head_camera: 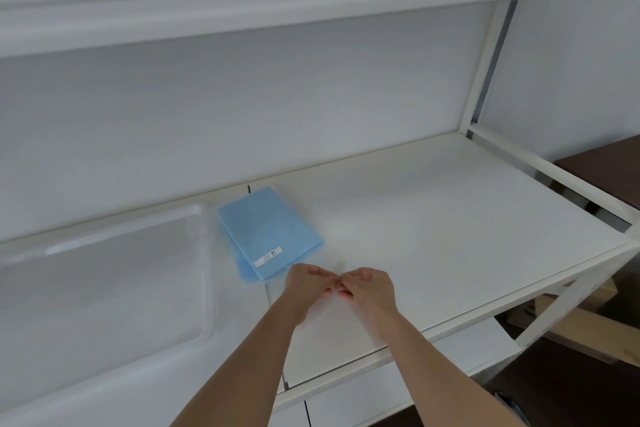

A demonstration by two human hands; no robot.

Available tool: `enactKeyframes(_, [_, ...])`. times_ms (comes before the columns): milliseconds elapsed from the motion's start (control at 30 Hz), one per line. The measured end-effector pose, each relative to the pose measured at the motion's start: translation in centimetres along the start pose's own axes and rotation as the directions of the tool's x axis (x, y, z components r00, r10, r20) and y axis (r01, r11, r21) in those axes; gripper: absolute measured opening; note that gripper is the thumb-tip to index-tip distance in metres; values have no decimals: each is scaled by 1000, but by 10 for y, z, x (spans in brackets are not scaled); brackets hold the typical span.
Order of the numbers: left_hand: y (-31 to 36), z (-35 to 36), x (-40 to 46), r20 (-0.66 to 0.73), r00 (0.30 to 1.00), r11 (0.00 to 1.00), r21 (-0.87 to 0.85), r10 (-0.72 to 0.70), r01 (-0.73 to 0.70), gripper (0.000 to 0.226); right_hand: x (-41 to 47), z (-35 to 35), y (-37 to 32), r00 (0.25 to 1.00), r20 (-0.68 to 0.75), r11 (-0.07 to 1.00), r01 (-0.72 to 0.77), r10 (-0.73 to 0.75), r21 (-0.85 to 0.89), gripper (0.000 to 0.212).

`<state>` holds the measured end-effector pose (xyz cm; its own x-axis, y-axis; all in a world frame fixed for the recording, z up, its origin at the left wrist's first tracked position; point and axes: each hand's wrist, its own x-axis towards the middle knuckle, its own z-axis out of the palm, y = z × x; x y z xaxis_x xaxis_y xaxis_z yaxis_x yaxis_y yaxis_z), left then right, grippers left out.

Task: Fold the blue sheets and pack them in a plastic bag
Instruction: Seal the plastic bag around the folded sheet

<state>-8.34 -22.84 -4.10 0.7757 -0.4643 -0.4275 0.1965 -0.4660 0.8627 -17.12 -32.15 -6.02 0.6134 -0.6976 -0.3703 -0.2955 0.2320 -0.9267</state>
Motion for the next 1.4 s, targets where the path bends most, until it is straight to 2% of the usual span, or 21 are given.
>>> enactKeyframes(133, [-1,-1,-1,-1,1000,1000,-8,-8,8,17,-1,5,0,999,-40,999,13,-15,-52,9])
enactKeyframes(533, [-3,-5,3,44,999,1000,10,-14,14,4,-5,1,-2,999,47,995,18,-14,-103,9])
enactKeyframes(767, [-4,-6,7,57,998,1000,14,-27,26,13,-4,2,-4,998,54,993,22,-16,-118,12])
enactKeyframes(1033, [-4,-6,9,62,997,999,-6,-44,44,5,-2,5,-4,998,56,996,7,-2,-89,21])
enactKeyframes(1167, [-6,-5,10,50,998,999,0,-49,49,13,-2,5,-5,998,53,996,-15,20,-83,19])
enactKeyframes(1267, [-6,-7,11,61,997,998,-34,-46,48,11,-3,4,-7,998,61,997,-19,23,-73,20])
enactKeyframes(1400, [-5,-15,10,96,993,983,-168,-62,78,7,-4,4,-8,997,70,1000,-7,9,-30,20])
